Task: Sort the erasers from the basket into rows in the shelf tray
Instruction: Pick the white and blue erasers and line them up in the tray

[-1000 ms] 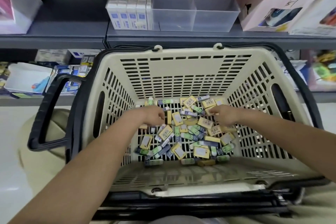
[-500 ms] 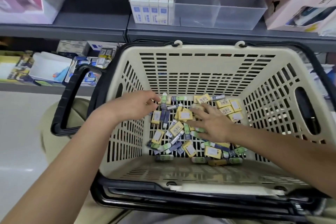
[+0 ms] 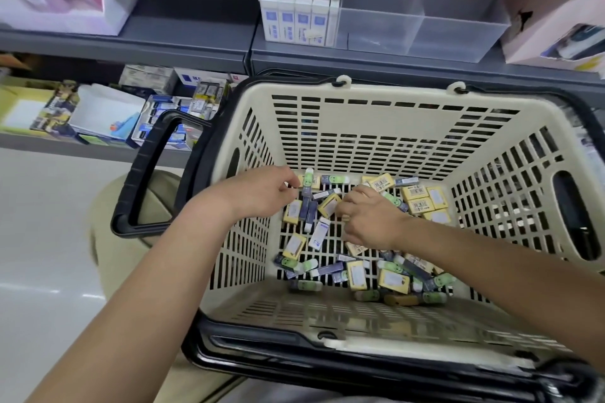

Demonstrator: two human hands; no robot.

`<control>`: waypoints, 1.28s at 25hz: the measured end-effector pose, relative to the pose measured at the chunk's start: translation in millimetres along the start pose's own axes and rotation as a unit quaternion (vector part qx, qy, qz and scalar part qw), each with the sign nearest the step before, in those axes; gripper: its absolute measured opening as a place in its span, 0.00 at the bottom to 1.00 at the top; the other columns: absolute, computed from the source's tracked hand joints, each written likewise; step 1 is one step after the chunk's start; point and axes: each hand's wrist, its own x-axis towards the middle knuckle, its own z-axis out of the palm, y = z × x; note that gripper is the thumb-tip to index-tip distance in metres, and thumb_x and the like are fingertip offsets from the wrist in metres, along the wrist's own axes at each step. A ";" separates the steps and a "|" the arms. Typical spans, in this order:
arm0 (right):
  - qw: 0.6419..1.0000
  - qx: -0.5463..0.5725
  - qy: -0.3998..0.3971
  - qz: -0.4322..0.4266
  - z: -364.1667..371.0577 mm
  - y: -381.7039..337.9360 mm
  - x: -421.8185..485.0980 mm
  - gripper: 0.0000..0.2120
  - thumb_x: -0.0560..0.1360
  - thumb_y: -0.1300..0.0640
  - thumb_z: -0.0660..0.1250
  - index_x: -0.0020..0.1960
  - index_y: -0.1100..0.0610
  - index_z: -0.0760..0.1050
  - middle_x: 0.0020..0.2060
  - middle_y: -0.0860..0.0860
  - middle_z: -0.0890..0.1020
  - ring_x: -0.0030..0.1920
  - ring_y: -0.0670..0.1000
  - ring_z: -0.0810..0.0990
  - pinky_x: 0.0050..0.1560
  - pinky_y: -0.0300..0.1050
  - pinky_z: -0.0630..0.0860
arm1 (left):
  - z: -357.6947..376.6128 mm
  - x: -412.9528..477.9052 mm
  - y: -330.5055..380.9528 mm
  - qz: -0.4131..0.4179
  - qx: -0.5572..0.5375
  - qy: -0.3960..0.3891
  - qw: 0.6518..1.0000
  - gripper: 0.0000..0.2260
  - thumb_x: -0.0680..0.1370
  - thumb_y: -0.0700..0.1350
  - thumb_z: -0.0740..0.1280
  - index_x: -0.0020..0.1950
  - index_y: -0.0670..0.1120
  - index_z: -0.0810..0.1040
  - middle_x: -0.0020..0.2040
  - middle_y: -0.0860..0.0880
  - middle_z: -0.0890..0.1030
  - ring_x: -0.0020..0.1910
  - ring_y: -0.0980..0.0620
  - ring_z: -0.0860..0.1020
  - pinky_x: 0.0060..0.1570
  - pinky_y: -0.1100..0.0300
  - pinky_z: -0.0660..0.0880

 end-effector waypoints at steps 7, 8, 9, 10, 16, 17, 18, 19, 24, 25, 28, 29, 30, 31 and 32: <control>0.997 0.031 -0.039 0.063 4.3 -19.9 34.8 0.20 0.75 0.58 0.63 0.67 0.51 0.68 0.57 0.55 0.71 0.60 0.57 0.67 0.59 0.50 0.62 | -0.7 -1.0 3.3 -0.004 -0.008 0.002 1.000 0.14 0.81 0.49 0.58 0.66 0.50 0.70 0.63 0.49 0.75 0.58 0.51 0.74 0.56 0.59 0.70; 0.997 0.036 -0.041 0.059 4.0 -19.2 34.6 0.19 0.75 0.56 0.63 0.65 0.51 0.69 0.57 0.55 0.71 0.61 0.56 0.67 0.60 0.51 0.62 | -0.9 -1.1 3.3 -0.003 -0.012 0.002 1.000 0.14 0.81 0.49 0.58 0.66 0.50 0.70 0.62 0.49 0.75 0.57 0.52 0.75 0.56 0.59 0.71; 0.996 0.047 -0.048 0.054 0.8 -17.9 32.7 0.18 0.74 0.54 0.64 0.64 0.51 0.70 0.57 0.54 0.71 0.61 0.55 0.67 0.61 0.50 0.62 | -1.2 -1.2 2.9 -0.003 -0.015 0.001 1.000 0.14 0.81 0.49 0.58 0.66 0.50 0.71 0.62 0.50 0.75 0.57 0.52 0.75 0.55 0.59 0.71; 0.994 0.082 -0.054 0.056 -5.3 -15.3 29.1 0.17 0.74 0.51 0.64 0.62 0.51 0.71 0.57 0.52 0.72 0.60 0.53 0.68 0.62 0.49 0.64 | -1.3 -0.8 2.1 -0.003 -0.019 0.000 1.000 0.14 0.81 0.49 0.58 0.66 0.50 0.70 0.62 0.50 0.76 0.57 0.52 0.75 0.55 0.59 0.71; 0.847 0.497 0.099 0.162 -82.7 12.2 0.8 0.02 0.74 0.56 0.67 0.45 0.50 0.78 0.39 0.46 0.82 0.37 0.44 0.81 0.38 0.39 0.78 | -1.1 4.7 16.2 0.041 0.046 -0.004 0.998 0.19 0.76 0.54 0.66 0.65 0.53 0.71 0.62 0.54 0.76 0.55 0.55 0.75 0.52 0.60 0.71; 0.801 0.562 0.122 0.166 -96.8 15.3 -1.4 0.03 0.74 0.58 0.68 0.44 0.50 0.78 0.36 0.46 0.82 0.35 0.43 0.81 0.35 0.34 0.76 | -2.2 7.0 21.6 0.064 0.045 0.012 0.997 0.16 0.76 0.53 0.66 0.62 0.53 0.73 0.59 0.55 0.77 0.54 0.55 0.76 0.52 0.59 0.73; 0.758 0.614 0.139 0.170 -109.3 18.9 -2.5 0.04 0.73 0.59 0.68 0.44 0.50 0.78 0.34 0.46 0.82 0.33 0.43 0.81 0.34 0.32 0.75 | -5.3 9.2 26.7 0.089 0.023 0.036 0.995 0.11 0.76 0.50 0.66 0.58 0.53 0.75 0.55 0.55 0.79 0.52 0.55 0.77 0.52 0.58 0.74; 0.722 0.650 0.154 0.181 -119.7 23.4 -3.0 0.05 0.73 0.61 0.68 0.44 0.52 0.79 0.33 0.46 0.83 0.33 0.44 0.81 0.34 0.33 0.76 | -10.5 11.1 31.4 0.107 -0.015 0.059 0.992 0.06 0.76 0.47 0.66 0.53 0.53 0.76 0.50 0.54 0.80 0.50 0.55 0.78 0.52 0.56 0.75; 0.645 0.709 0.190 0.210 -157.4 44.4 1.1 0.06 0.72 0.67 0.68 0.47 0.59 0.79 0.35 0.53 0.84 0.34 0.47 0.82 0.36 0.35 0.78 | -41.1 19.4 40.6 0.141 -0.122 0.150 0.971 0.05 0.75 0.46 0.68 0.43 0.58 0.76 0.43 0.57 0.80 0.43 0.61 0.78 0.48 0.57 0.77; 0.642 0.709 0.202 0.210 -165.3 48.8 3.8 0.05 0.72 0.67 0.68 0.46 0.60 0.78 0.34 0.53 0.84 0.34 0.46 0.82 0.35 0.34 0.78 | -46.7 21.8 42.4 0.146 -0.130 0.186 0.963 0.06 0.75 0.47 0.68 0.42 0.59 0.75 0.42 0.58 0.80 0.41 0.64 0.78 0.46 0.60 0.77; 0.632 0.698 0.261 0.213 -199.6 72.5 20.2 0.05 0.72 0.67 0.68 0.43 0.58 0.78 0.31 0.51 0.84 0.31 0.45 0.82 0.32 0.33 0.77 | -74.7 38.6 49.8 0.164 -0.238 0.355 0.889 0.08 0.74 0.45 0.68 0.44 0.58 0.75 0.46 0.57 0.80 0.44 0.63 0.78 0.48 0.59 0.76; 0.634 0.689 0.277 0.216 -211.2 81.9 28.1 0.05 0.72 0.67 0.68 0.43 0.58 0.78 0.31 0.51 0.84 0.31 0.45 0.82 0.31 0.33 0.77 | -86.9 46.7 51.6 0.160 -0.256 0.412 0.860 0.08 0.74 0.44 0.68 0.47 0.58 0.75 0.49 0.57 0.78 0.48 0.61 0.77 0.52 0.58 0.75; 0.637 0.679 0.291 0.221 -223.2 89.7 36.4 0.04 0.72 0.67 0.68 0.43 0.58 0.77 0.31 0.51 0.83 0.30 0.44 0.81 0.31 0.33 0.77 | -98.6 55.0 52.1 0.147 -0.255 0.463 0.836 0.09 0.74 0.43 0.67 0.51 0.55 0.75 0.52 0.55 0.76 0.52 0.58 0.75 0.55 0.57 0.73; 0.646 0.662 0.303 0.228 -234.9 99.1 47.9 0.04 0.72 0.67 0.68 0.44 0.59 0.77 0.31 0.52 0.83 0.30 0.44 0.81 0.31 0.33 0.77 | -110.9 64.4 51.3 0.131 -0.245 0.503 0.819 0.12 0.74 0.42 0.67 0.56 0.52 0.74 0.55 0.53 0.74 0.57 0.55 0.73 0.59 0.56 0.70; 0.650 0.649 0.318 0.235 -244.7 108.1 59.4 0.03 0.72 0.67 0.68 0.45 0.60 0.77 0.33 0.53 0.83 0.29 0.43 0.81 0.32 0.33 0.77 | -120.1 73.2 50.0 0.110 -0.236 0.524 0.811 0.16 0.74 0.42 0.68 0.61 0.48 0.72 0.59 0.50 0.73 0.61 0.52 0.70 0.62 0.56 0.67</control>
